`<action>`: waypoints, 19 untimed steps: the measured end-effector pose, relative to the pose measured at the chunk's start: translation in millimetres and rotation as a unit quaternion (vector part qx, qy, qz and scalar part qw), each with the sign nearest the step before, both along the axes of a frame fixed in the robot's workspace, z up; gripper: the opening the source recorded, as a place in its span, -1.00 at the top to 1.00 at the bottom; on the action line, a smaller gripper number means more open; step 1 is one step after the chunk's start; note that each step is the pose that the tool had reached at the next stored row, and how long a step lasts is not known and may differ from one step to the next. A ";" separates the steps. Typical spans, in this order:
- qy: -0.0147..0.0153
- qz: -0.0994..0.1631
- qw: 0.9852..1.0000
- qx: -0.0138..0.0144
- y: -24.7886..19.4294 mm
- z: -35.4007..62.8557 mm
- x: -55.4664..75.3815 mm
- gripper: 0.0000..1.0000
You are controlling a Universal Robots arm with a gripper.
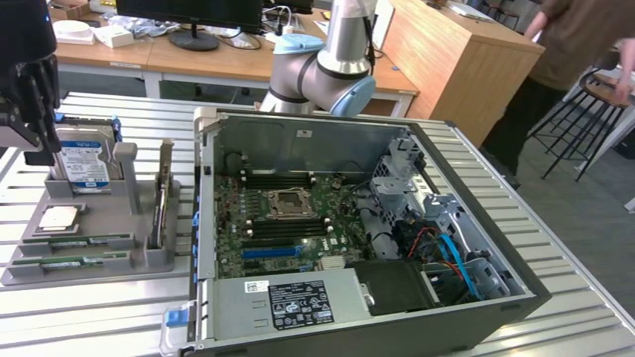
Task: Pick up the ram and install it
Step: 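Pick up the ram and move it above insertion slot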
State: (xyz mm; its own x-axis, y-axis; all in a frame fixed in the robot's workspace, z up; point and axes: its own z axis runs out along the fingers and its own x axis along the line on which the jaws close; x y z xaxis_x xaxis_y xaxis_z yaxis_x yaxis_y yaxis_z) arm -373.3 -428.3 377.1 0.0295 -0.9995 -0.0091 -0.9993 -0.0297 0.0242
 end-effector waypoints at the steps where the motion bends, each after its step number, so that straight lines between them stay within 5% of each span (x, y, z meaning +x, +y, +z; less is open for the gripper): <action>1: 0.000 0.000 1.000 0.000 0.0 -1.8 0.0 0.40; 19: 0.000 0.000 1.000 0.000 0.0 -33.4 0.0 0.40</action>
State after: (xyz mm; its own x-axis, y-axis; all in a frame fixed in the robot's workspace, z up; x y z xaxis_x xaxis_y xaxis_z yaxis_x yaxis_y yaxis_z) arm -373.3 -428.3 343.7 0.0295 -0.9995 -0.0090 -0.9993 -0.0297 0.0237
